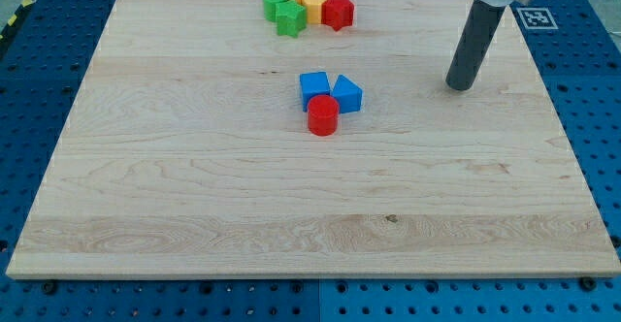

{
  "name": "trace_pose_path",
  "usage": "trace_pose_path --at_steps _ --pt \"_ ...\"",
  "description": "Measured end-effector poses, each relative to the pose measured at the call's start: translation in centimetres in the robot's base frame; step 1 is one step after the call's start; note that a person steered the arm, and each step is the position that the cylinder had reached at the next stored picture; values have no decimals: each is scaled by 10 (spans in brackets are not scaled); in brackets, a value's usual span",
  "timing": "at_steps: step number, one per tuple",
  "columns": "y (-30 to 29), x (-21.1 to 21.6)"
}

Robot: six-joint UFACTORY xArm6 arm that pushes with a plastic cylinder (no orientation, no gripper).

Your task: Move the red star below green star

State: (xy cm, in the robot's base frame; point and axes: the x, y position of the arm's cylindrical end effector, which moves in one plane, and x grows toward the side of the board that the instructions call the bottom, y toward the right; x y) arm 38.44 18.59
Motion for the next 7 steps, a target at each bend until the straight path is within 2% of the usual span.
trace_pose_path --at_steps 3,5,6,7 --pt "0 -7" --pt "-39 -16" --pt "-39 -1" --pt "-37 54"
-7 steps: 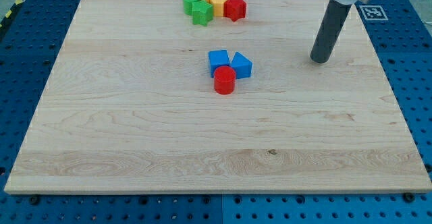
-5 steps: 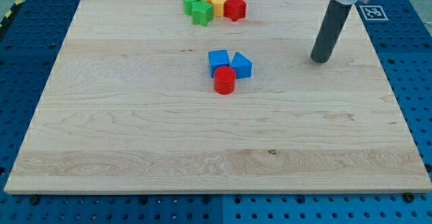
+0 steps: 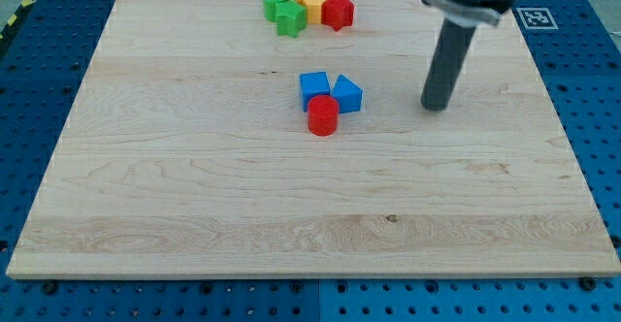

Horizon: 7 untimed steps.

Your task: Move the red star below green star

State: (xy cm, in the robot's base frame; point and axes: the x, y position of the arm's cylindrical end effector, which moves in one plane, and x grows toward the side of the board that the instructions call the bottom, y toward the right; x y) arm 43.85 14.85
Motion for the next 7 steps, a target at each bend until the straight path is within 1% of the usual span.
trace_pose_path --at_steps 1,6,7 --pt "3 24" --pt "3 28" --pt "3 45"
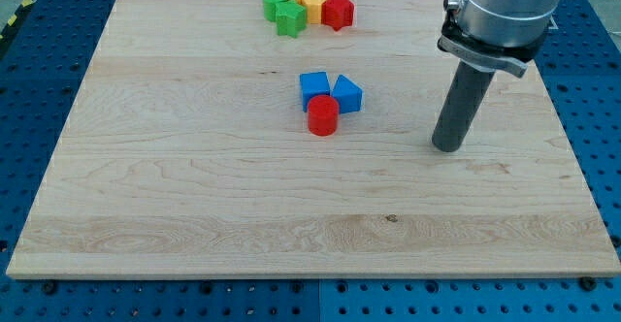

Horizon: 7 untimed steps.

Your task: Move the red star below green star

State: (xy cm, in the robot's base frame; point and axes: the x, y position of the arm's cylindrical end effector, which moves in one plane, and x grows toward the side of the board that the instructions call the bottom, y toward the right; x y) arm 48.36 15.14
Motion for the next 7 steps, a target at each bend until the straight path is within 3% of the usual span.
trace_pose_path --at_steps 3,5,7 --pt "0 68" --pt "-2 76" --pt "-45 77"
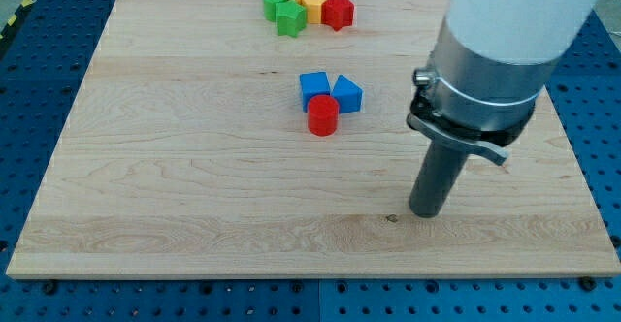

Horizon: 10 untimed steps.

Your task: Move the red star below green star

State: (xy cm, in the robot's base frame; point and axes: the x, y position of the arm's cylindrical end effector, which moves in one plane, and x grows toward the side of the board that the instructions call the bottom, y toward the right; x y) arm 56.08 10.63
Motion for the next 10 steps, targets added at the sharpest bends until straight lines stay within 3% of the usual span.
trace_pose_path --at_steps 3,4,5,7,10 --pt "-70 -4" --pt "-62 -4" --pt "-6 -22" --pt "40 -106" --pt "42 -262"
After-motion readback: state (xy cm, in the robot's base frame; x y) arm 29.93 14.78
